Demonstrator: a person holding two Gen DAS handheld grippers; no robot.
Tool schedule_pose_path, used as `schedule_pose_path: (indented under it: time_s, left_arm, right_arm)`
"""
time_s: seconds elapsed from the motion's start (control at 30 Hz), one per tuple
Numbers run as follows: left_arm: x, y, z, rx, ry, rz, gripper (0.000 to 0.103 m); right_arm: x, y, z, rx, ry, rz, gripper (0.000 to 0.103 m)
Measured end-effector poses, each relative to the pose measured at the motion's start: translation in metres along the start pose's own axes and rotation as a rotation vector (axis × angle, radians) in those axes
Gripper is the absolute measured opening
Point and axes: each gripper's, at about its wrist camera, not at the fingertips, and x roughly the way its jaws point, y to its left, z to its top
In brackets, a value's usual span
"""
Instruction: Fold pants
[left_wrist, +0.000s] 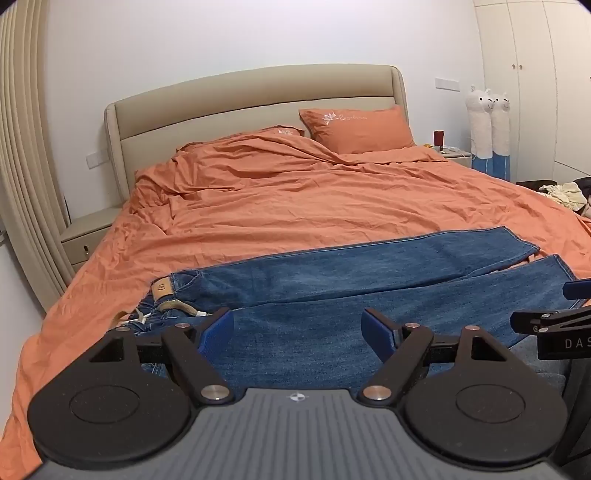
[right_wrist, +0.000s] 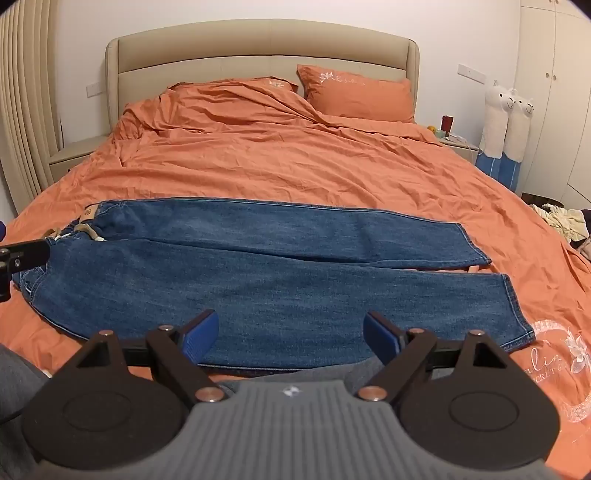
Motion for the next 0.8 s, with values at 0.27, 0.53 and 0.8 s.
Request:
schedule_pose_path:
  time_s: [0.27, 0.53, 0.8]
  left_arm:
    - [0.0002, 0.0003, 0.0002, 0.000, 0.005, -0.001, 0.092]
    - [0.0001, 0.0001, 0.0001, 0.000, 0.003, 0.000, 0.092]
    - [0.0003, 0.0026, -0.0022, 0.005, 0.006, 0.001, 0.092]
  right_arm:
    - [-0.0006, 0.0004, -0.0008, -0.001, -0.003, -0.003, 0.082]
    - [-0.0008, 0.0025, 0.0007, 0.000, 0.000, 0.003, 0.082]
    - [-0.0039, 0.0032, -0.0009, -0.002, 0.000, 0.004, 0.082]
